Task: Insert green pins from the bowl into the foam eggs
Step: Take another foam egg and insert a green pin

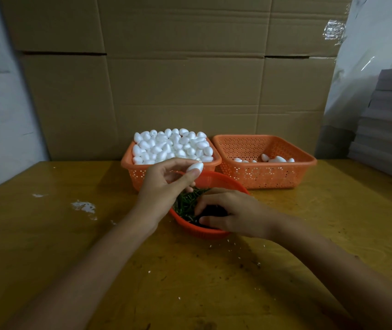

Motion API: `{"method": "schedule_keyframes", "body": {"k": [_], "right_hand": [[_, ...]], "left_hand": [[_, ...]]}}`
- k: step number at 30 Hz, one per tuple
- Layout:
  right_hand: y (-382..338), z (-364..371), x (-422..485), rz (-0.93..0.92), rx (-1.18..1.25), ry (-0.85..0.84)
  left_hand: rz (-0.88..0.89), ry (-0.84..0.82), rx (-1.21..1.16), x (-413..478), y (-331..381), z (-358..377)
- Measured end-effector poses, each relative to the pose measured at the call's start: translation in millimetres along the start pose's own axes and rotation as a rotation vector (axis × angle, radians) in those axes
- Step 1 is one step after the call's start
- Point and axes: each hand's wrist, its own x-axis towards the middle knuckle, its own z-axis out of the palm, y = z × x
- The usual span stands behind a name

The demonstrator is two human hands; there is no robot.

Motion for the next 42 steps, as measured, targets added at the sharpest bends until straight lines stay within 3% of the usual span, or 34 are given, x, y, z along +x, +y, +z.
{"method": "schedule_keyframes", "body": {"k": [8,24,42], "right_hand": [[-2.1,3.5,1.8,-0.022,0.050,0.143],[-5.7,3.5,3.0,0.035,0.051,0.077],[-7.5,2.5,2.0,0.050,0.052,0.079]], "left_hand": [[-0.056,-0.005,-0.180,-0.2,1.2,0.5],[-0.127,-0.075,-0.364,2.6,0.9,-11.5],[-0.049,-0.085,-0.231,-4.1,5.1,-5.5]]}}
